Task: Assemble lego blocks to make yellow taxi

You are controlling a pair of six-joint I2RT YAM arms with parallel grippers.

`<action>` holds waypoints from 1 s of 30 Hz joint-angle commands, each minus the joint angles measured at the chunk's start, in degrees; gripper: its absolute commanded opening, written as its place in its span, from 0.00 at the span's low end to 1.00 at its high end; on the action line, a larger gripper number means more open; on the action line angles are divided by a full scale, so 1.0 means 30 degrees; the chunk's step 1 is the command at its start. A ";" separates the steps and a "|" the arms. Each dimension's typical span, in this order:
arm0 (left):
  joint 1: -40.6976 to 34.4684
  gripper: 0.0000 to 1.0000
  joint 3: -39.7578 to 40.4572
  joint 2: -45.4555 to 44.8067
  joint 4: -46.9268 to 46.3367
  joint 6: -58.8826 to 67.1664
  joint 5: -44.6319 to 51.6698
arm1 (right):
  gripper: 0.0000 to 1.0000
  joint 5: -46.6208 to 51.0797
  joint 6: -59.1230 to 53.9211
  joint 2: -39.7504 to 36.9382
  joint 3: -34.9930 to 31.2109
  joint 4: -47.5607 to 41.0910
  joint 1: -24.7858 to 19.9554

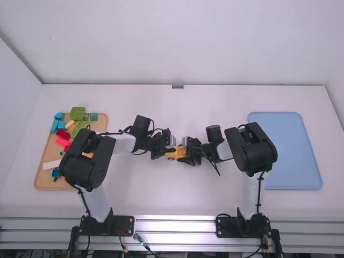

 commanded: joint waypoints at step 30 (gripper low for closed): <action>0.0124 0.02 -0.0845 -0.0248 -0.0262 -0.1064 -0.1239 | 0.66 -0.0058 0.0117 0.0291 0.0226 0.0087 0.0015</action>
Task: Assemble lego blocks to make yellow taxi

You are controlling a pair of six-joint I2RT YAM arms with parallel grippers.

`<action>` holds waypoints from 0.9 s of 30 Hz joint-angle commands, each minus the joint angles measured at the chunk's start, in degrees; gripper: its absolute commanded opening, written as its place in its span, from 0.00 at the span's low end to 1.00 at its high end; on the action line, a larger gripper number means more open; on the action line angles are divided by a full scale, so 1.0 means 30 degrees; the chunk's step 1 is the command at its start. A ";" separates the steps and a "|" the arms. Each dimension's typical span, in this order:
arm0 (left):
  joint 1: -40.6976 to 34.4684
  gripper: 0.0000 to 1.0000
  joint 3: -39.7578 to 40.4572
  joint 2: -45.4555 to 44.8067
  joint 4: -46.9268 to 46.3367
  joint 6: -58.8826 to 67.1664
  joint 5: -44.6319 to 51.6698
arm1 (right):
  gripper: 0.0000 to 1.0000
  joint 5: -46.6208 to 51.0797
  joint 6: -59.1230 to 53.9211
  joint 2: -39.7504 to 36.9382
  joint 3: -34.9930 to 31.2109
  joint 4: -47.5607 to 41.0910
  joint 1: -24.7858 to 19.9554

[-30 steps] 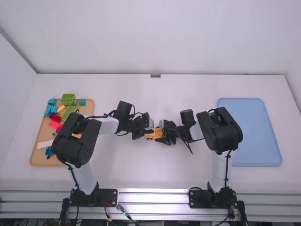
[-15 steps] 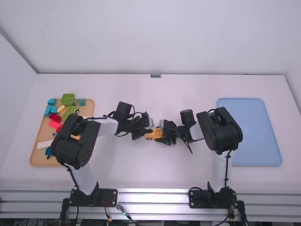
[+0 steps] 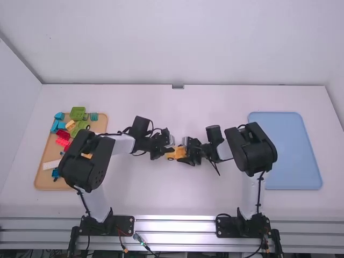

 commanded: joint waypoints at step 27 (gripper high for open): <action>0.0168 0.99 0.0189 -0.8626 -0.0233 -1.1074 -1.1424 | 0.99 0.0197 0.2645 -0.1195 0.1137 -0.1916 -0.0918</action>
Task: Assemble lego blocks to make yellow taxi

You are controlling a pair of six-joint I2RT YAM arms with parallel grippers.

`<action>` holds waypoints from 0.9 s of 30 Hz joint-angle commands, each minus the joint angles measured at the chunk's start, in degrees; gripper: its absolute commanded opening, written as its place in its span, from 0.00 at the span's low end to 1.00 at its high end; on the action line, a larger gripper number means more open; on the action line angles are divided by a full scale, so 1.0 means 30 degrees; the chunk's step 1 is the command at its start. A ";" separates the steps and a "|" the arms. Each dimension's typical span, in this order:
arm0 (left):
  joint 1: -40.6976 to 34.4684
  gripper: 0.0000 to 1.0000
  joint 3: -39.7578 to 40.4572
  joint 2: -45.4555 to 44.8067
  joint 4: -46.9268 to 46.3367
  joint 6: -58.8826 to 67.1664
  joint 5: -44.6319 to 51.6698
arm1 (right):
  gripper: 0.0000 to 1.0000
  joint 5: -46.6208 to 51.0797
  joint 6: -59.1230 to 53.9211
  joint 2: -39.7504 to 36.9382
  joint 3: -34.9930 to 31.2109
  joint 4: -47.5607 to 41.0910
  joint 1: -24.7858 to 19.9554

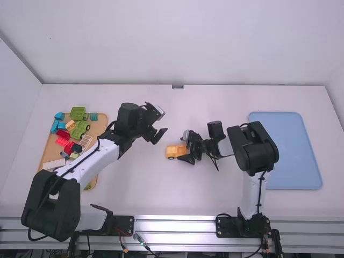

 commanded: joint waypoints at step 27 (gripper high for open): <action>1.2808 0.99 0.9471 0.3701 -1.0673 -0.5960 -0.4583 | 0.99 0.9428 -0.2980 -1.2269 0.0350 -0.6696 -0.0867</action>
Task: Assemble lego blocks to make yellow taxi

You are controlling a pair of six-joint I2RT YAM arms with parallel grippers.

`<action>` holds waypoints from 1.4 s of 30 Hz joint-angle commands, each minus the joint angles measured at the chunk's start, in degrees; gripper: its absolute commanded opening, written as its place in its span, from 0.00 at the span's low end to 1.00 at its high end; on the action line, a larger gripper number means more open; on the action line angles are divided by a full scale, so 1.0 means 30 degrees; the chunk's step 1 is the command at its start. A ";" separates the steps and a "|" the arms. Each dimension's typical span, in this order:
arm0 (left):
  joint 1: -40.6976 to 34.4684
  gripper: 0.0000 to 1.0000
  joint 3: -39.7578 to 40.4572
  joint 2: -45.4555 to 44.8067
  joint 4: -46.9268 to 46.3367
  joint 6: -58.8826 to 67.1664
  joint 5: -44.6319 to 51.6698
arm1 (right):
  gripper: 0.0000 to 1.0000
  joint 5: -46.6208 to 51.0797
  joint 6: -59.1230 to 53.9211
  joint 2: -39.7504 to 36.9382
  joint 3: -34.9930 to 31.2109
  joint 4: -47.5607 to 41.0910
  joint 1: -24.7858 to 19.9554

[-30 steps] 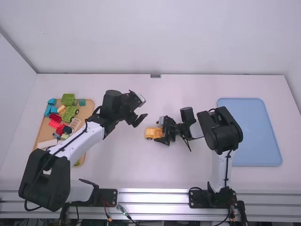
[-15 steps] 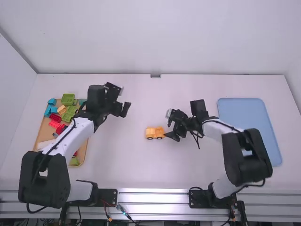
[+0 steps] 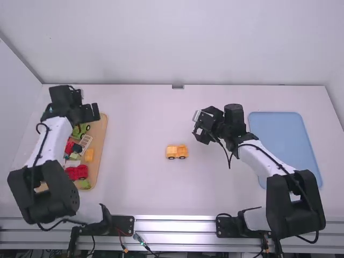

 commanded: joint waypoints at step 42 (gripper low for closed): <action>0.3446 0.53 2.0232 1.7325 -1.3814 2.0801 -0.2310 | 0.99 0.0984 0.3745 -0.0233 0.0889 -0.0058 -0.0495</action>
